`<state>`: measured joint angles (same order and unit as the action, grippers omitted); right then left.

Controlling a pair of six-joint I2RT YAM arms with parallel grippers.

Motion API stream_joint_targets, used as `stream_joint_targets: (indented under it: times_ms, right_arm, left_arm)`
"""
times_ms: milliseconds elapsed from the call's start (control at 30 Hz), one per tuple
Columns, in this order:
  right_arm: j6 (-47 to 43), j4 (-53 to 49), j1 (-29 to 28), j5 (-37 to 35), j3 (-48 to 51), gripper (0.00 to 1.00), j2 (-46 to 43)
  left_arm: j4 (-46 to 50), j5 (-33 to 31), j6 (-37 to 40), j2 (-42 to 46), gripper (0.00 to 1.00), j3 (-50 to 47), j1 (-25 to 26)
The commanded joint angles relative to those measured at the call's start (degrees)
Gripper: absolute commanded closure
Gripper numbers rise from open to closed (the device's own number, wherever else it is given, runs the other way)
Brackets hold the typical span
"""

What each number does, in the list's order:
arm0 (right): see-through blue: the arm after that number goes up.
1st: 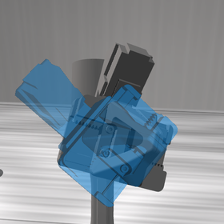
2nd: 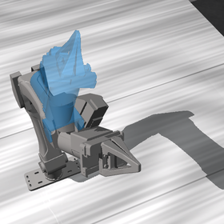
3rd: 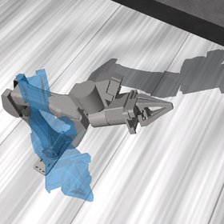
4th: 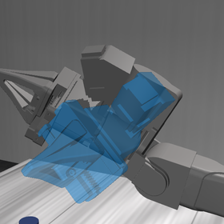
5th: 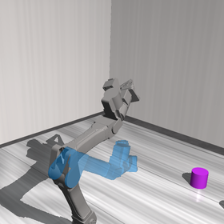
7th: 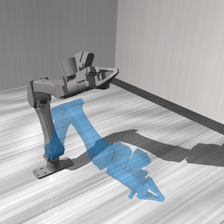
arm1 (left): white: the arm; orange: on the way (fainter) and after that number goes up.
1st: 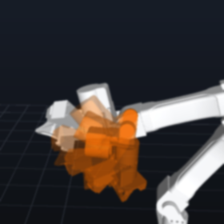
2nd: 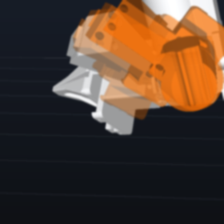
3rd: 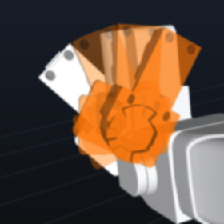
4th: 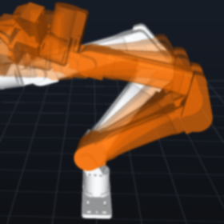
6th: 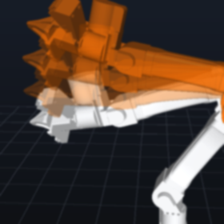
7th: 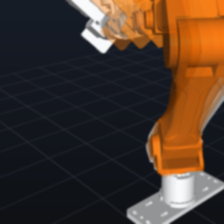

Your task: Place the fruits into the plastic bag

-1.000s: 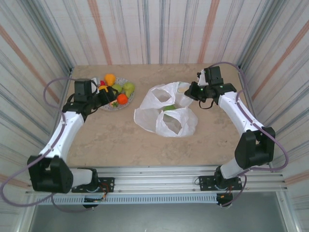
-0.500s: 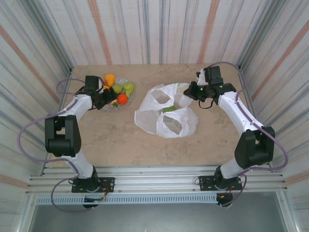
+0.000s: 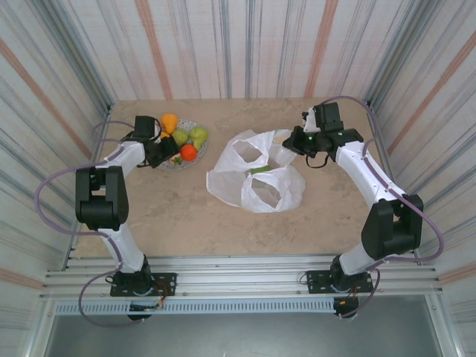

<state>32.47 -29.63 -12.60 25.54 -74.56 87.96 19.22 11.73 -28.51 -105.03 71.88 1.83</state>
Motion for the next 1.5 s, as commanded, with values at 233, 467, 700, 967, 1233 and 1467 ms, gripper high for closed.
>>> stream_joint_targets:
  times_ms: [233,467,700,967,1233,1467]
  right_arm:
    - [-0.8,0.2,0.5,0.9,1.5,1.0,-0.3]
    - [-0.6,0.7,0.5,1.7,2.0,1.0,-0.5]
    - [-0.7,0.9,0.6,1.6,2.4,1.0,-0.6]
    - [-0.5,1.1,0.6,1.7,2.6,1.0,-0.9]
    - [-0.4,1.0,0.6,1.7,2.4,1.0,-1.0]
    - [1.2,2.1,0.5,2.8,2.2,1.0,-0.8]
  left_arm:
    - [-0.1,-1.6,1.6,-2.8,0.24,1.9,-0.7]
    - [0.2,-1.8,2.0,-3.9,0.27,2.0,-0.8]
    - [0.2,-1.9,2.0,-4.0,0.29,1.5,-0.9]
    - [0.2,-2.0,2.4,-3.3,0.4,1.4,-1.0]
    - [-0.3,-0.6,2.0,1.9,0.46,-1.6,-1.1]
    - [-1.7,2.7,-0.6,16.8,0.47,-12.3,-0.8]
